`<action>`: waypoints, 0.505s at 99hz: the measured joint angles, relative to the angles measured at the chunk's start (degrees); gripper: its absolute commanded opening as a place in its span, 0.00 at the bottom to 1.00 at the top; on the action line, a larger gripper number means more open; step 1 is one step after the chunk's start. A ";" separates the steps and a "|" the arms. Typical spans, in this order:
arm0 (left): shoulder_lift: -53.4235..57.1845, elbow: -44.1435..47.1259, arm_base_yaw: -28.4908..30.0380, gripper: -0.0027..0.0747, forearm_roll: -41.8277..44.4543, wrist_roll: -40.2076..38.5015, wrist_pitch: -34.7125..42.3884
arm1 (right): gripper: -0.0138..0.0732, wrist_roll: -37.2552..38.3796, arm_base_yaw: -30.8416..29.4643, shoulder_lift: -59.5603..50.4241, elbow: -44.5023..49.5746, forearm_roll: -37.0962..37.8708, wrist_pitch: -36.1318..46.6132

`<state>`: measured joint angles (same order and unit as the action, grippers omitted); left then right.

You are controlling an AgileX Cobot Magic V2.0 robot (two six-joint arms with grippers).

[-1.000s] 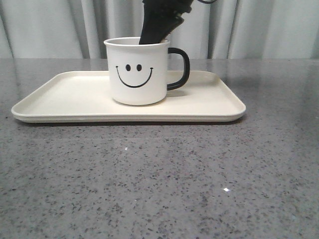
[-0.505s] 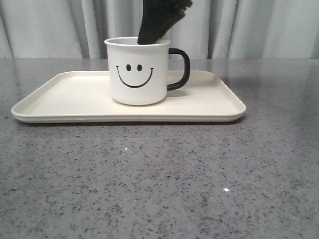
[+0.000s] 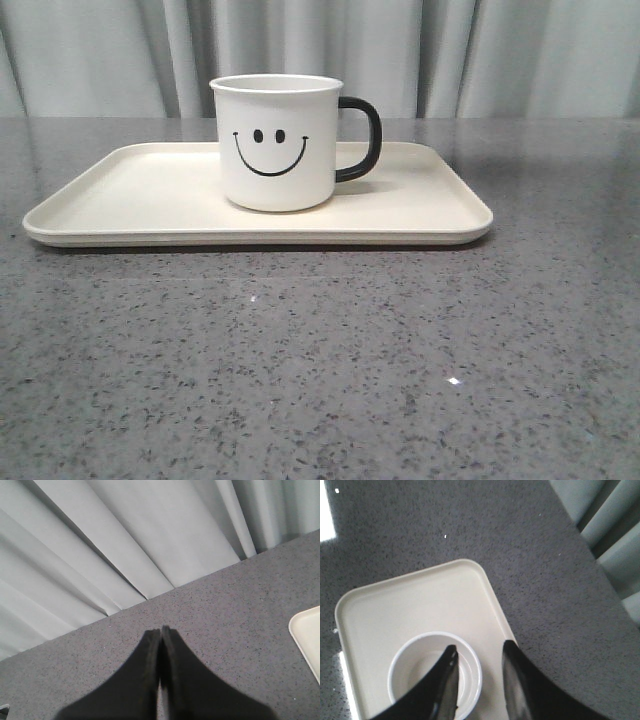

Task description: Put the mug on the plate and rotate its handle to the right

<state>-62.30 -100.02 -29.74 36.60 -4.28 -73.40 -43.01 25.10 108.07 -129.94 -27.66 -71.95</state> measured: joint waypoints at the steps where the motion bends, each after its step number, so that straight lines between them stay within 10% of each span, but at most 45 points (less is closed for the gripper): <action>1: 0.00 0.00 0.00 0.01 0.00 0.00 0.00 | 0.43 0.13 0.00 -0.61 0.00 -0.10 -0.11; 28: 0.00 0.00 0.00 0.01 0.00 0.00 0.00 | 0.40 7.30 -7.80 -14.40 -0.47 -0.85 2.19; 50: 0.00 0.00 0.00 0.01 0.00 0.00 0.00 | 0.07 11.77 -19.70 -25.74 -0.58 -1.03 2.63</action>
<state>-62.30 -100.02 -29.74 36.60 -4.28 -73.40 -31.24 5.40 82.33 -130.52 -28.69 -69.32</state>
